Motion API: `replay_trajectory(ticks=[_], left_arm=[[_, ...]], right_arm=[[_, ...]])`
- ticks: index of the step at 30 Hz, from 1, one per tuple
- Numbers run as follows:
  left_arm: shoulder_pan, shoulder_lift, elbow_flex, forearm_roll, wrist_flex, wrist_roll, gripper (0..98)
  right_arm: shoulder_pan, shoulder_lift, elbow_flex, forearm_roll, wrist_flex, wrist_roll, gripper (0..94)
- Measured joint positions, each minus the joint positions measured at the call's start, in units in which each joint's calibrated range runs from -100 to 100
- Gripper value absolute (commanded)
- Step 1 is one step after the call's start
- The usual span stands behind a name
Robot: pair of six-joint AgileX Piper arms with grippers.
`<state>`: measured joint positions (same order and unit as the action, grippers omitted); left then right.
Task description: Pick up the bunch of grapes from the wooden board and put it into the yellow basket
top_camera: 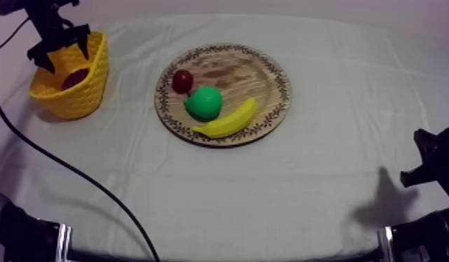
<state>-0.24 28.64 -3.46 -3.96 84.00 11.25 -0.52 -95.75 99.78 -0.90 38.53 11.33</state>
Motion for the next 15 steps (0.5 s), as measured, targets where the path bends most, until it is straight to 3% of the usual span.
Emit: replay_trajectory(ticks=[8,15], left_arm=[[0.65,-10.62,7.26,0.00,-2.31,0.56,68.7],[1.44,-23.33,18.94,0.31,-8.83,-0.08,54.6]], right_arm=[[0.00,0.00,0.00,0.00,0.00,-0.06,0.3],[0.00,0.00,0.00,0.00,0.00,-0.06,0.3]])
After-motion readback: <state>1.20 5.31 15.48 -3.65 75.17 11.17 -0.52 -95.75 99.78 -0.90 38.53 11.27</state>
